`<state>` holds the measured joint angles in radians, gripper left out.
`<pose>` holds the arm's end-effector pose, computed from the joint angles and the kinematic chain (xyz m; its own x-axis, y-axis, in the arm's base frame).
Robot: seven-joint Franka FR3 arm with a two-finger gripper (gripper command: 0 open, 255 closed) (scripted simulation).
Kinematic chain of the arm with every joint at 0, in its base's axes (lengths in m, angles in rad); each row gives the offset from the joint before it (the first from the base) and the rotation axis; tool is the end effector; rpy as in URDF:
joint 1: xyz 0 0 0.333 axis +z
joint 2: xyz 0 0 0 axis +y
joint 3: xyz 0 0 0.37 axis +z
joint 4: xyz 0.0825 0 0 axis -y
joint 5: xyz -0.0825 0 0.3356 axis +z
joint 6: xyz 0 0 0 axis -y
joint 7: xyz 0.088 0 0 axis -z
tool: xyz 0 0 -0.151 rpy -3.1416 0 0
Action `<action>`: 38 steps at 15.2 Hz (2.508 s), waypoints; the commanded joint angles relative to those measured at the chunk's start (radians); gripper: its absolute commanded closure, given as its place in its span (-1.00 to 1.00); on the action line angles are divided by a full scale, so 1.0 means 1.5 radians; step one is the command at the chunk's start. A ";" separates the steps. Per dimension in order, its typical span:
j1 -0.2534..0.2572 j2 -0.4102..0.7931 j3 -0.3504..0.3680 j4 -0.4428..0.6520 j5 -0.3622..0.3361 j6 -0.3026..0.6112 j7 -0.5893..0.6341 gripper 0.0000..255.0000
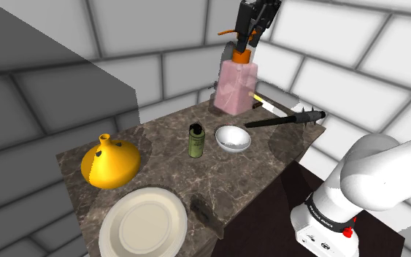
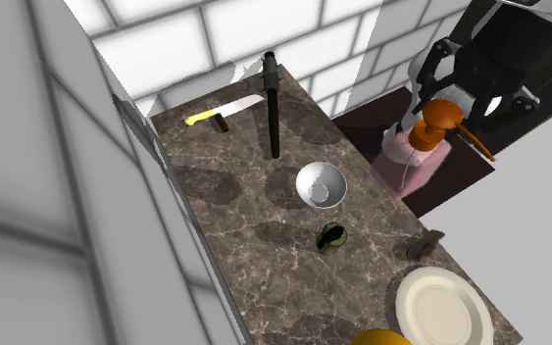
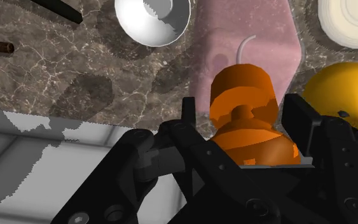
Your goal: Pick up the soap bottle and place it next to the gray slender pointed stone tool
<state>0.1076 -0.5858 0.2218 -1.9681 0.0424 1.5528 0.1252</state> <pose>0.2677 0.1334 0.6903 0.9689 0.1834 0.1660 0.1758 -0.9826 0.0598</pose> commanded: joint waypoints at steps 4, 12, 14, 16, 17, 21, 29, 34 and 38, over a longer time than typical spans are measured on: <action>0.021 -0.027 0.062 -0.007 0.029 -0.018 0.077 1.00; 0.036 -0.053 0.101 -0.060 0.053 0.012 0.121 1.00; 0.039 -0.060 0.103 -0.083 0.055 0.028 0.121 1.00; 0.041 -0.067 0.104 -0.106 0.058 0.044 0.120 1.00; 0.042 -0.070 0.105 -0.117 0.059 0.053 0.121 1.00; 0.046 -0.081 0.109 -0.160 0.064 0.085 0.121 1.00; 0.054 -0.097 0.119 -0.242 0.075 0.151 0.122 1.00; 0.058 -0.102 0.126 -0.289 0.082 0.193 0.124 1.00; 0.061 -0.103 0.134 -0.325 0.088 0.228 0.126 1.00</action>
<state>0.1984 -0.7409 0.4185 -2.4449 0.1725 1.8829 0.3118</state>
